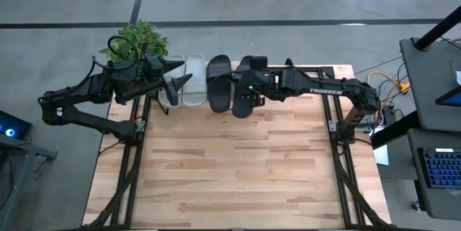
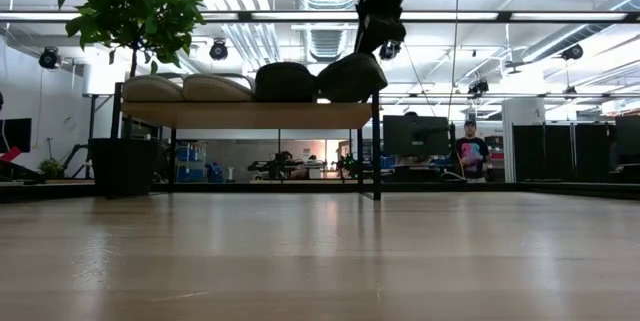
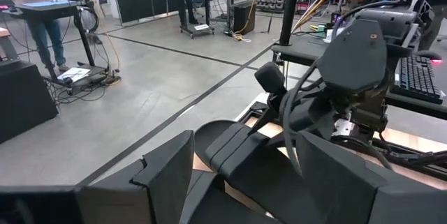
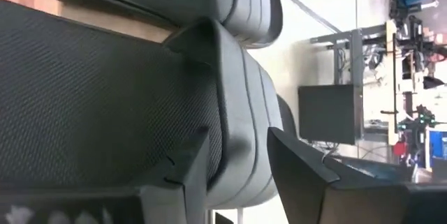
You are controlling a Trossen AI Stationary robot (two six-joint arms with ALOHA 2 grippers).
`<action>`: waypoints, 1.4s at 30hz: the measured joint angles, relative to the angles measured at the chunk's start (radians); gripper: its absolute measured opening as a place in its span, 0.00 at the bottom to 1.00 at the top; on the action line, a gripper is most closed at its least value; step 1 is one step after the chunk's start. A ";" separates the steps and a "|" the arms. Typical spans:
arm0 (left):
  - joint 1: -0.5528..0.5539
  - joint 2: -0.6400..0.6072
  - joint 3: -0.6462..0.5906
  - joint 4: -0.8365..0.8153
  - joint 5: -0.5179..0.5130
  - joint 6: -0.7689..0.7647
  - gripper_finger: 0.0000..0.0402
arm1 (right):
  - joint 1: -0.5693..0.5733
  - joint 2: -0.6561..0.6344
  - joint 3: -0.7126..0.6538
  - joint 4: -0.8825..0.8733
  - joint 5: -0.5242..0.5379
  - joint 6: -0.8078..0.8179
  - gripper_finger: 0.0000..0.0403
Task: Pick and place slides into the shelf
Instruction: Adjust the right black slipper on the shelf
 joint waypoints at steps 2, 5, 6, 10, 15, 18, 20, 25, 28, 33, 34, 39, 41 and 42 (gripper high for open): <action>0.000 0.000 0.000 0.000 0.000 0.000 0.59 | -0.010 0.000 -0.004 0.002 -0.001 0.005 0.31; 0.000 0.000 0.000 0.000 0.000 0.000 0.59 | -0.019 0.000 -0.004 0.006 -0.002 0.011 0.26; 0.000 0.000 0.000 0.000 0.000 0.000 0.59 | -0.021 0.000 -0.004 0.007 -0.002 0.011 0.24; 0.000 0.000 0.000 0.000 0.000 0.001 0.59 | -0.024 0.000 -0.004 0.011 -0.008 0.022 0.11; 0.000 0.000 0.000 0.000 0.000 0.001 0.59 | -0.026 0.000 -0.004 0.031 -0.014 0.076 0.04; 0.000 0.000 0.000 0.000 0.000 0.001 0.59 | -0.026 0.000 -0.006 0.067 -0.027 0.109 0.03; 0.000 0.000 0.000 0.000 0.000 0.001 0.59 | -0.027 0.000 -0.006 0.093 -0.046 0.136 0.03; 0.000 0.000 0.000 0.000 0.000 0.001 0.59 | -0.027 0.000 -0.006 0.120 -0.067 0.213 0.03; 0.000 0.000 0.000 0.000 0.000 0.001 0.59 | -0.032 -0.001 -0.006 0.128 -0.104 0.256 0.03; 0.000 0.000 0.000 0.000 0.000 0.002 0.59 | -0.057 -0.004 -0.018 0.178 -0.176 0.320 0.03; 0.000 0.000 0.000 0.000 0.000 0.002 0.59 | -0.061 -0.005 -0.019 0.182 -0.183 0.329 0.03; 0.000 0.000 0.000 0.000 0.000 0.002 0.59 | -0.072 -0.017 -0.020 0.183 -0.193 0.345 0.03; 0.000 0.000 0.000 0.000 0.000 0.002 0.59 | -0.072 -0.028 -0.022 0.180 -0.196 0.344 0.03; 0.000 0.000 0.000 -0.001 0.000 0.002 0.59 | -0.073 -0.036 -0.022 0.178 -0.197 0.343 0.03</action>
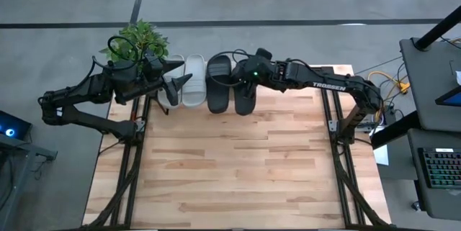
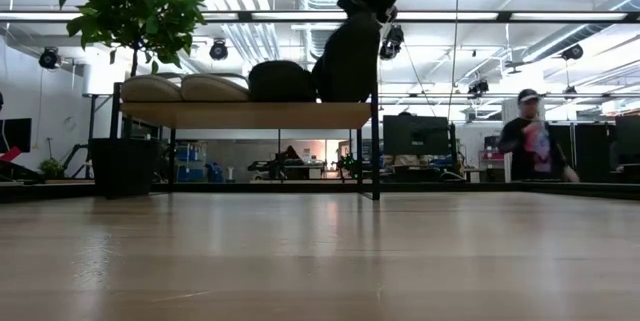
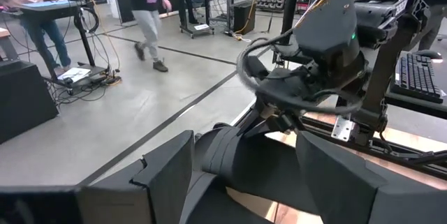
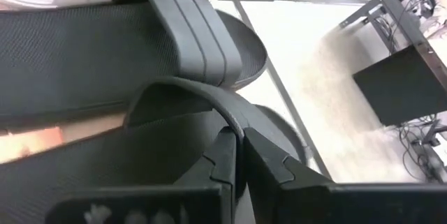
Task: Pick and place slides into the shelf
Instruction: Adjust the right black slipper on the shelf
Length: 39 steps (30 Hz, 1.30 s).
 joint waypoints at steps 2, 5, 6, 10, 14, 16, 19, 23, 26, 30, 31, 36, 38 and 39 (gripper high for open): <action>0.000 0.000 0.000 0.000 0.000 0.000 0.59 | 0.001 -0.016 0.001 -0.012 0.000 -0.004 0.03; 0.000 0.000 0.000 0.000 0.000 0.000 0.59 | 0.002 -0.042 0.001 -0.038 0.000 0.001 0.03; 0.000 0.000 0.000 0.000 0.000 0.000 0.59 | 0.002 -0.049 0.000 -0.043 0.000 0.007 0.03; 0.000 0.000 0.000 0.000 0.000 0.000 0.59 | 0.002 -0.071 0.000 -0.040 0.000 0.011 0.03; 0.000 0.000 0.000 0.000 0.000 0.000 0.59 | 0.000 -0.073 -0.001 -0.042 0.004 0.016 0.03; 0.000 0.000 0.000 0.000 0.000 0.000 0.59 | -0.003 -0.073 -0.001 -0.034 0.004 0.047 0.03; 0.000 0.000 0.000 0.000 0.000 0.000 0.59 | -0.007 -0.072 -0.005 0.004 0.007 0.108 0.03; 0.000 0.000 0.000 0.000 0.000 0.000 0.59 | -0.016 -0.072 -0.007 0.061 0.018 0.176 0.03; 0.000 0.000 0.000 0.000 0.000 -0.001 0.59 | -0.019 -0.072 -0.009 0.083 0.025 0.215 0.03; 0.000 0.000 0.000 0.000 0.000 0.000 0.59 | -0.018 -0.074 -0.009 0.092 0.026 0.219 0.03; 0.000 0.000 0.000 0.000 0.000 0.000 0.59 | -0.018 -0.075 -0.009 0.091 0.025 0.222 0.03; 0.000 0.000 0.000 0.000 0.000 0.000 0.59 | -0.017 -0.079 -0.009 0.048 0.022 0.238 0.03; 0.000 0.000 0.000 0.000 0.000 0.000 0.59 | -0.018 -0.079 -0.009 0.030 0.021 0.246 0.03; 0.000 0.000 0.000 0.000 0.000 0.000 0.59 | -0.018 -0.079 -0.009 0.024 0.015 0.246 0.03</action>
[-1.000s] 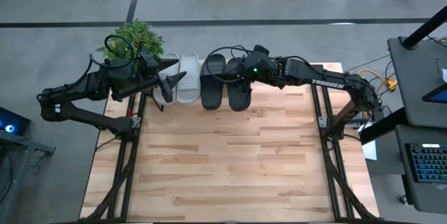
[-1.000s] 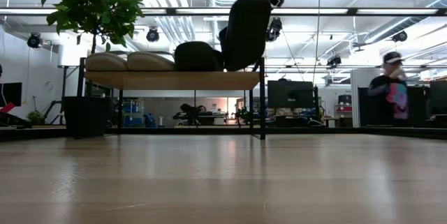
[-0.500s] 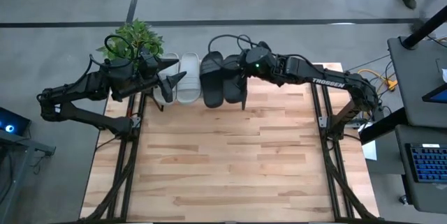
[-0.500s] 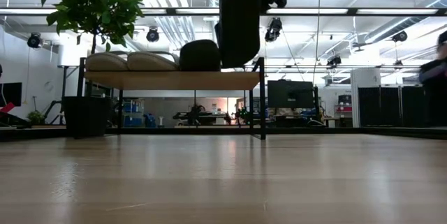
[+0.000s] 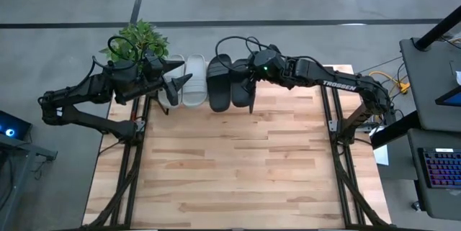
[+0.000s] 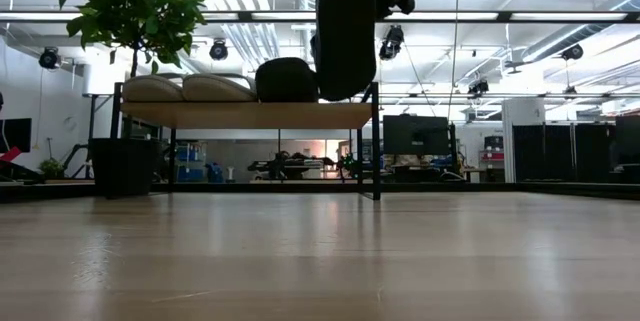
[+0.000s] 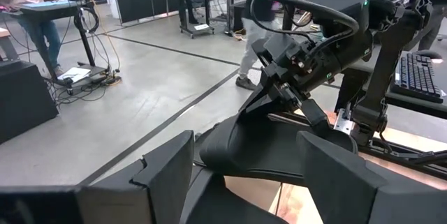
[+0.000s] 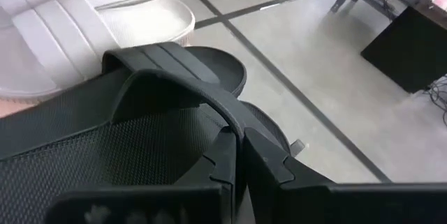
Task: Pick and place slides into the shelf
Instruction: Adjust the right black slipper on the shelf
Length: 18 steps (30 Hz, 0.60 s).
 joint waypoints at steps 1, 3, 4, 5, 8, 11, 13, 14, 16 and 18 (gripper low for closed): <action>0.000 0.000 0.000 0.000 0.000 0.000 0.59 | 0.000 0.000 0.000 -0.002 -0.010 0.000 0.03; 0.000 0.000 0.000 0.000 0.000 0.000 0.59 | -0.001 0.000 -0.006 -0.002 -0.033 0.001 0.03; 0.000 0.000 0.000 0.000 0.000 0.000 0.59 | -0.001 0.000 -0.007 -0.004 -0.037 0.001 0.03; 0.000 0.000 0.000 0.000 0.000 0.000 0.59 | -0.001 0.000 -0.009 -0.008 -0.038 0.001 0.03; 0.000 0.000 0.000 0.000 0.000 0.000 0.59 | 0.000 -0.002 -0.009 -0.020 -0.039 0.009 0.03; 0.000 0.000 0.000 0.000 0.000 0.000 0.59 | 0.000 -0.008 -0.009 -0.056 -0.039 0.016 0.03; 0.000 0.000 0.000 0.000 0.000 0.000 0.59 | 0.000 -0.011 -0.009 -0.081 -0.032 0.018 0.03; 0.000 0.000 0.000 0.000 0.000 0.000 0.59 | 0.000 -0.012 -0.009 -0.088 -0.023 0.018 0.03; 0.000 0.000 0.000 0.000 0.000 0.000 0.59 | 0.000 -0.012 -0.009 -0.083 -0.006 0.018 0.03; 0.000 0.000 0.000 0.000 0.000 0.000 0.59 | 0.000 -0.012 -0.009 -0.068 0.006 0.018 0.03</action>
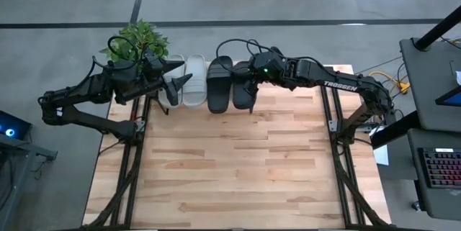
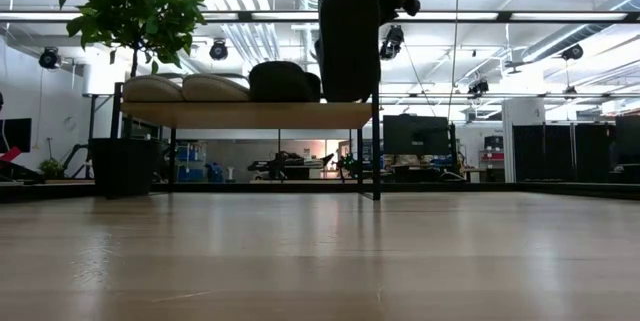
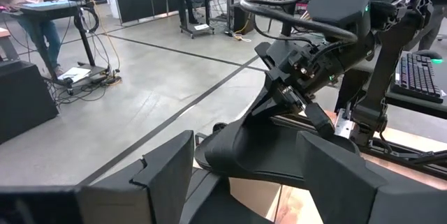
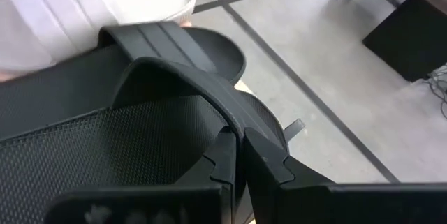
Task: Pick and place slides into the shelf
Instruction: Adjust the right black slipper on the shelf
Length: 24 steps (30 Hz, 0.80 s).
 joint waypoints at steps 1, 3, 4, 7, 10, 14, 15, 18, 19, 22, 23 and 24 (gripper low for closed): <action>0.000 0.000 0.000 0.000 0.000 0.000 0.59 | 0.000 0.000 0.000 0.008 0.004 0.001 0.03; 0.000 0.000 0.000 0.000 0.000 0.000 0.59 | 0.000 0.000 0.001 0.018 0.010 0.010 0.03; 0.000 0.000 0.000 0.000 0.000 0.000 0.59 | 0.000 0.000 0.001 0.027 0.013 0.017 0.03; 0.000 0.000 0.000 0.000 0.000 0.000 0.59 | 0.000 0.000 -0.003 0.092 0.018 0.034 0.03; 0.000 0.000 0.000 0.000 0.000 -0.001 0.59 | 0.000 -0.001 -0.018 0.193 0.030 0.052 0.03; 0.000 0.000 0.000 0.000 0.000 -0.001 0.59 | 0.000 -0.002 -0.046 0.275 0.036 0.065 0.03; 0.000 0.000 0.000 0.000 0.000 -0.001 0.59 | -0.002 -0.002 -0.054 0.289 0.036 0.071 0.03; 0.000 0.000 0.000 0.000 0.000 -0.001 0.59 | -0.011 -0.002 -0.101 0.361 0.036 0.107 0.03; 0.000 0.000 0.000 0.000 0.000 0.000 0.59 | -0.014 -0.002 -0.124 0.394 0.036 0.114 0.03; 0.000 0.000 0.000 -0.002 0.000 0.000 0.59 | -0.021 -0.004 -0.187 0.470 0.035 0.115 0.03; 0.000 0.000 0.000 -0.003 0.000 0.000 0.59 | -0.021 -0.008 -0.206 0.494 0.036 0.115 0.03; 0.000 0.000 0.000 -0.005 0.000 0.000 0.59 | -0.021 -0.014 -0.224 0.514 0.036 0.118 0.03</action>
